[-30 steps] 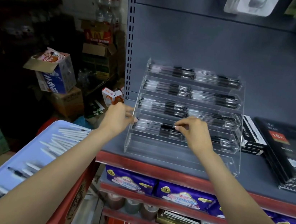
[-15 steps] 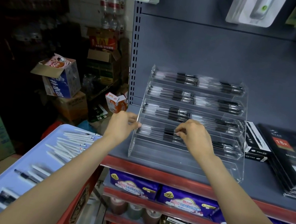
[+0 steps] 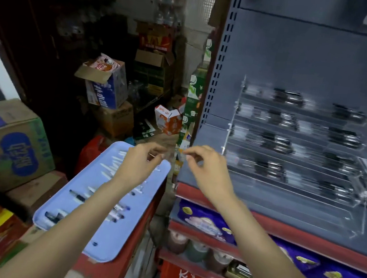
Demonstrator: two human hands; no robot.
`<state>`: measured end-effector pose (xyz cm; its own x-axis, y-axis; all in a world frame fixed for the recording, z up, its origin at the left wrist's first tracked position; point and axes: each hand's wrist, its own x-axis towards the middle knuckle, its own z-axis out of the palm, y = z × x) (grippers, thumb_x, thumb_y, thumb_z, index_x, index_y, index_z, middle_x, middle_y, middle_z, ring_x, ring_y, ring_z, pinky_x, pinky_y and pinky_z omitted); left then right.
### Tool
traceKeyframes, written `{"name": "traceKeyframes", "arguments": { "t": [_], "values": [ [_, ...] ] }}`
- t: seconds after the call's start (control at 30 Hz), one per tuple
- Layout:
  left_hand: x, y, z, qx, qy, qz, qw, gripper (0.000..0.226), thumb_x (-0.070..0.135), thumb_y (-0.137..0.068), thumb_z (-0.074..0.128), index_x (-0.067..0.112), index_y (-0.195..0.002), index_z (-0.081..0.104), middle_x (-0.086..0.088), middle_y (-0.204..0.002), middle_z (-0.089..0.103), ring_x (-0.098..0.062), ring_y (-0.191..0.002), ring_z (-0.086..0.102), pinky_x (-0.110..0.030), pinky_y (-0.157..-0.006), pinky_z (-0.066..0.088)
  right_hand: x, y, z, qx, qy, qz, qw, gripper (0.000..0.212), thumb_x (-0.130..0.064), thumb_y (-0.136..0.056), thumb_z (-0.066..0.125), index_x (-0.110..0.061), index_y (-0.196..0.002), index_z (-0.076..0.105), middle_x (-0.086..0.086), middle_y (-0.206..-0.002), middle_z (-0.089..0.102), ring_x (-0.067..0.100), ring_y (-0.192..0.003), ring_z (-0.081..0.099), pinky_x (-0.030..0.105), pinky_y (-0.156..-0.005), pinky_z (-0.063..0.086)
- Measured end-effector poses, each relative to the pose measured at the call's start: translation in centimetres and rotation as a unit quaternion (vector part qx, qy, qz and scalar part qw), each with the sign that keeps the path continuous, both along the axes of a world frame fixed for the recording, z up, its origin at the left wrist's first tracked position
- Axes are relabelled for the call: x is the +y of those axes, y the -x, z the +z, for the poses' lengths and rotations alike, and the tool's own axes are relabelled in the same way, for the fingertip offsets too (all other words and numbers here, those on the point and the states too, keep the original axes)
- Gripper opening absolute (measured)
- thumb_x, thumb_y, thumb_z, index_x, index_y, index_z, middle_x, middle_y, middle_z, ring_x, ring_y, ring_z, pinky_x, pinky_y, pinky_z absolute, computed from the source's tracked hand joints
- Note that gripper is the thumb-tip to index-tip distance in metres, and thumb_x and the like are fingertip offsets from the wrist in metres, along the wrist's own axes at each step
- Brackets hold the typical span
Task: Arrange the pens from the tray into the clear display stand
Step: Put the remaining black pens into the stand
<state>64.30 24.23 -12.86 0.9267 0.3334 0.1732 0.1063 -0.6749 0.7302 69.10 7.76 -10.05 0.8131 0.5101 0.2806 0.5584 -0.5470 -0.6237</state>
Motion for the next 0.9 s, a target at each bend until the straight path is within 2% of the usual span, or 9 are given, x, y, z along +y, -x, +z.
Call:
{"name": "traceKeyframes", "arguments": {
  "t": [0.1,0.27,0.43,0.53,0.6,0.67,0.77,0.83,0.9],
  "values": [
    [5.5,2.7,-1.9,0.031,-0.007,0.018,0.999,0.019,0.018,-0.093,0.056,0.014,-0.109,0.065,-0.008,-0.099,0.069,-0.020,-0.084,0.064,-0.028,-0.075,0.048,5.2,2.9,-1.7,0.022,0.010,0.020,0.999,0.021,-0.013,-0.094,0.052,-0.014,-0.107,0.068,0.005,-0.102,0.064,0.009,-0.079,0.052,0.013,-0.072,0.036],
    [14.4,7.7,-5.7,0.095,-0.019,0.001,0.995,0.020,0.011,-0.092,0.055,0.008,-0.109,0.066,-0.011,-0.098,0.068,-0.023,-0.087,0.062,-0.022,-0.071,0.041,12.8,7.1,-7.2,0.121,0.071,0.021,0.990,0.024,-0.012,-0.097,0.046,-0.010,-0.116,0.062,0.010,-0.118,0.059,0.023,-0.099,0.058,0.032,-0.093,0.046],
    [21.3,12.0,-11.9,0.183,-0.055,-0.050,0.980,0.023,0.001,-0.090,0.053,0.003,-0.109,0.065,-0.020,-0.106,0.067,-0.027,-0.097,0.063,-0.033,-0.085,0.046,18.5,11.3,-13.4,0.191,0.153,0.012,0.970,0.027,-0.011,-0.098,0.045,-0.008,-0.121,0.059,0.015,-0.119,0.060,0.032,-0.100,0.059,0.044,-0.087,0.048],
    [22.9,13.5,-14.7,0.239,-0.093,-0.093,0.962,0.025,0.002,-0.090,0.054,0.005,-0.112,0.063,-0.018,-0.115,0.061,-0.030,-0.105,0.059,-0.036,-0.092,0.046,20.4,13.1,-16.3,0.209,0.217,0.010,0.953,0.025,-0.013,-0.097,0.049,-0.008,-0.118,0.061,0.013,-0.122,0.057,0.031,-0.106,0.058,0.044,-0.091,0.046],
    [23.7,14.1,-15.9,0.256,-0.124,-0.110,0.952,0.023,0.003,-0.087,0.055,0.009,-0.107,0.065,-0.016,-0.111,0.061,-0.033,-0.105,0.059,-0.039,-0.090,0.047,21.2,13.9,-17.5,0.204,0.259,0.009,0.944,0.022,-0.011,-0.095,0.051,-0.009,-0.114,0.061,0.012,-0.121,0.056,0.030,-0.105,0.057,0.044,-0.090,0.047],
    [24.3,14.4,-16.7,0.247,-0.137,-0.110,0.953,0.022,0.005,-0.085,0.058,0.011,-0.105,0.064,-0.014,-0.109,0.061,-0.032,-0.104,0.059,-0.041,-0.088,0.048,21.8,14.4,-18.3,0.186,0.295,0.005,0.937,0.019,-0.006,-0.093,0.052,-0.011,-0.108,0.061,0.013,-0.117,0.055,0.031,-0.098,0.058,0.046,-0.084,0.051],
    [24.9,14.4,-17.1,0.243,-0.145,-0.118,0.952,0.021,0.002,-0.086,0.055,0.008,-0.105,0.062,-0.016,-0.108,0.059,-0.032,-0.104,0.056,-0.042,-0.086,0.047,22.3,14.9,-18.5,0.174,0.339,0.004,0.925,0.026,0.002,-0.091,0.048,-0.013,-0.109,0.058,0.013,-0.112,0.053,0.031,-0.095,0.057,0.043,-0.072,0.053],
    [25.3,14.0,-17.2,0.241,-0.141,-0.128,0.952,0.021,-0.001,-0.086,0.053,0.005,-0.104,0.062,-0.017,-0.108,0.060,-0.032,-0.103,0.056,-0.042,-0.086,0.046,22.5,14.8,-18.5,0.160,0.363,0.008,0.918,0.028,0.003,-0.091,0.047,-0.013,-0.111,0.057,0.013,-0.113,0.053,0.031,-0.097,0.056,0.040,-0.069,0.049],
    [25.7,13.7,-17.3,0.241,-0.145,-0.142,0.949,0.018,0.001,-0.087,0.055,0.005,-0.103,0.062,-0.016,-0.109,0.059,-0.030,-0.105,0.055,-0.041,-0.088,0.045,22.8,14.8,-18.3,0.135,0.401,0.014,0.906,0.020,-0.002,-0.094,0.047,-0.010,-0.109,0.055,0.013,-0.111,0.051,0.031,-0.101,0.054,0.037,-0.064,0.043]
  ]
}}
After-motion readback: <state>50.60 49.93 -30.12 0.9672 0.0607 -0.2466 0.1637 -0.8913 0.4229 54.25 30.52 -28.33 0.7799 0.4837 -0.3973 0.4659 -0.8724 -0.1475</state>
